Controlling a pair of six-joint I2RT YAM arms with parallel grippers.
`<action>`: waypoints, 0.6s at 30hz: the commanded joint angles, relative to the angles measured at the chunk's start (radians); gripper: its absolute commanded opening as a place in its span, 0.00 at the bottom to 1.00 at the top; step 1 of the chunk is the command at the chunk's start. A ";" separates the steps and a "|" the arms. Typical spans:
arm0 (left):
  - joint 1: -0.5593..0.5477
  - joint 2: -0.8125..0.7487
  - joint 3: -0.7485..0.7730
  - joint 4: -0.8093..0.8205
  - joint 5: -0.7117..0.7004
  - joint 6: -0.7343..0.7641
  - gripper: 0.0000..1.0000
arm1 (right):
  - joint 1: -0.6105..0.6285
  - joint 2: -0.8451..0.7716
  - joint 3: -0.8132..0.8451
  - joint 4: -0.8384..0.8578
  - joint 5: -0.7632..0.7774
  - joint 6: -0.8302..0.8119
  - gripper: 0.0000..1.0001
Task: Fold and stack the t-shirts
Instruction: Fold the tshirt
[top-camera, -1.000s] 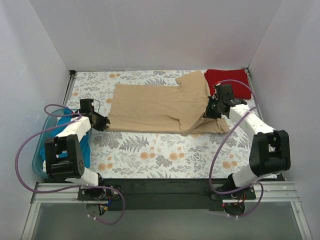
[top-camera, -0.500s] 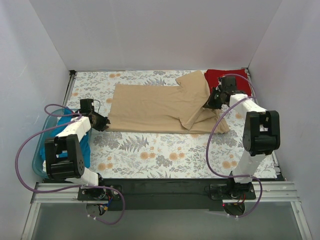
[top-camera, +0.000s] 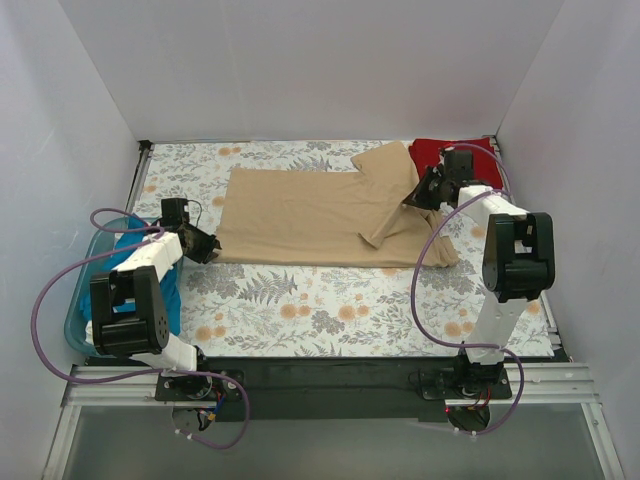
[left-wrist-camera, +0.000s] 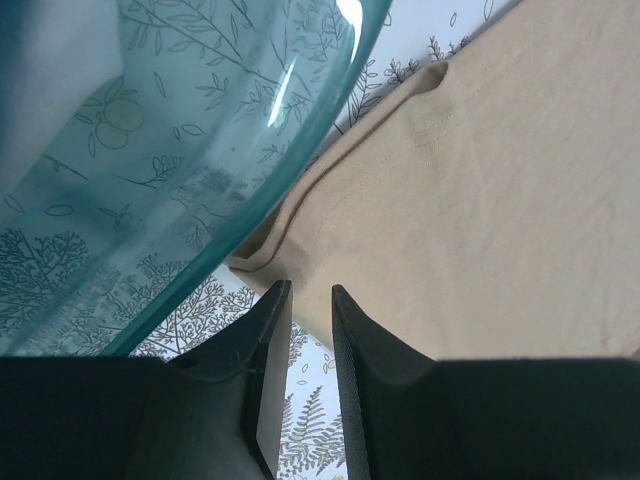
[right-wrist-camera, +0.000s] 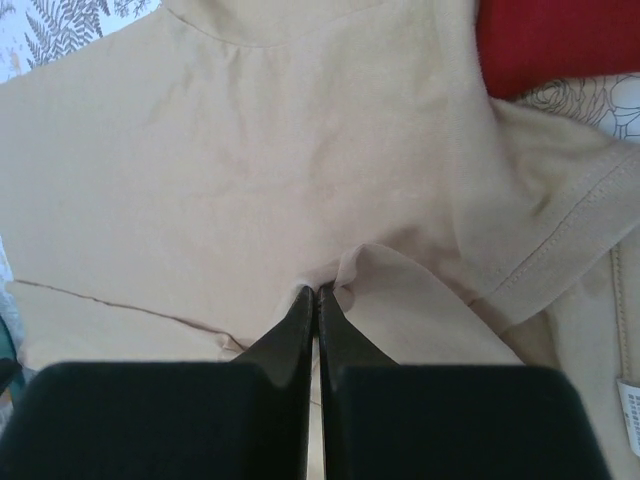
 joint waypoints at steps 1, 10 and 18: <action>-0.004 -0.001 0.001 0.005 -0.008 0.008 0.21 | -0.014 0.012 0.032 0.064 -0.004 0.056 0.01; -0.004 0.001 -0.010 0.000 -0.018 0.005 0.21 | -0.035 -0.020 -0.052 0.122 0.042 0.151 0.01; -0.004 0.007 -0.022 0.000 -0.021 0.001 0.21 | -0.058 -0.001 -0.093 0.213 0.032 0.232 0.01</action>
